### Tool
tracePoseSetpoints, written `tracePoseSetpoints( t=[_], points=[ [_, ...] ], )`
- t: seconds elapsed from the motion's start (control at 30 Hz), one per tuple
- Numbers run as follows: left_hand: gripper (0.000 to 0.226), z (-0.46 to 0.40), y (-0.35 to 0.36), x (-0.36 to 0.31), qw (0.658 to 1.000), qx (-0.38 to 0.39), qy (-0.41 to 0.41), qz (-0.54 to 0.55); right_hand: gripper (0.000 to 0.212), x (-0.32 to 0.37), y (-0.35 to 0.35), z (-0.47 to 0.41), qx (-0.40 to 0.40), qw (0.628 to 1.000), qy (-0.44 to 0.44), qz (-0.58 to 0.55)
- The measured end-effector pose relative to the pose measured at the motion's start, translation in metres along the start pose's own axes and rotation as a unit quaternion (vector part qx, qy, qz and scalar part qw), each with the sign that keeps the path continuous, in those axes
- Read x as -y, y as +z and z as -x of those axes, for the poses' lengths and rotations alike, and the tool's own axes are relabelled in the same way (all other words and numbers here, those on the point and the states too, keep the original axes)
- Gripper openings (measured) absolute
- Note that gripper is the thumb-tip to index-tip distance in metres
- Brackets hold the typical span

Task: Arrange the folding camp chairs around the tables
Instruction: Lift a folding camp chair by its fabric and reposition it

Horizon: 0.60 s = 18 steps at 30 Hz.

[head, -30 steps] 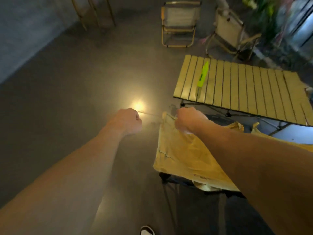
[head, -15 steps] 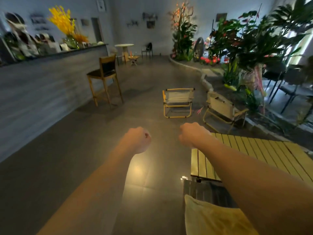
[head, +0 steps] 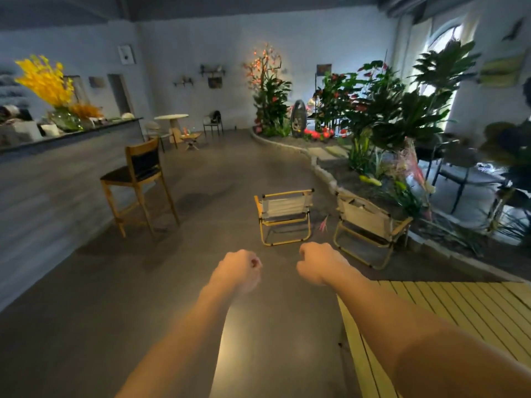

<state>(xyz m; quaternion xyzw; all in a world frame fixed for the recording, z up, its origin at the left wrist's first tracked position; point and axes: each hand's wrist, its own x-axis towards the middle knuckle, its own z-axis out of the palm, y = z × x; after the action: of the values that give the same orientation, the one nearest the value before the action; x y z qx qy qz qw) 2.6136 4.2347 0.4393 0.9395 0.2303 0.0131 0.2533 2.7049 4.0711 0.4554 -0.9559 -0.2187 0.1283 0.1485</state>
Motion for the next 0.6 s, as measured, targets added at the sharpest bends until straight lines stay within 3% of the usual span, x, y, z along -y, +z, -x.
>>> tracePoseSetpoints(
  t=[0.33,0.6],
  points=[
    [0.03,-0.283,-0.068,0.064,0.999,0.0,0.035,-0.002,0.041,0.085,-0.023,-0.241,-0.019,0.998,0.049,0.024],
    [0.027,-0.513,-0.062,0.025,0.995,0.052,0.083,-0.021,0.048,0.069,-0.059,-0.448,0.004,0.994,0.105,-0.007]
  ],
)
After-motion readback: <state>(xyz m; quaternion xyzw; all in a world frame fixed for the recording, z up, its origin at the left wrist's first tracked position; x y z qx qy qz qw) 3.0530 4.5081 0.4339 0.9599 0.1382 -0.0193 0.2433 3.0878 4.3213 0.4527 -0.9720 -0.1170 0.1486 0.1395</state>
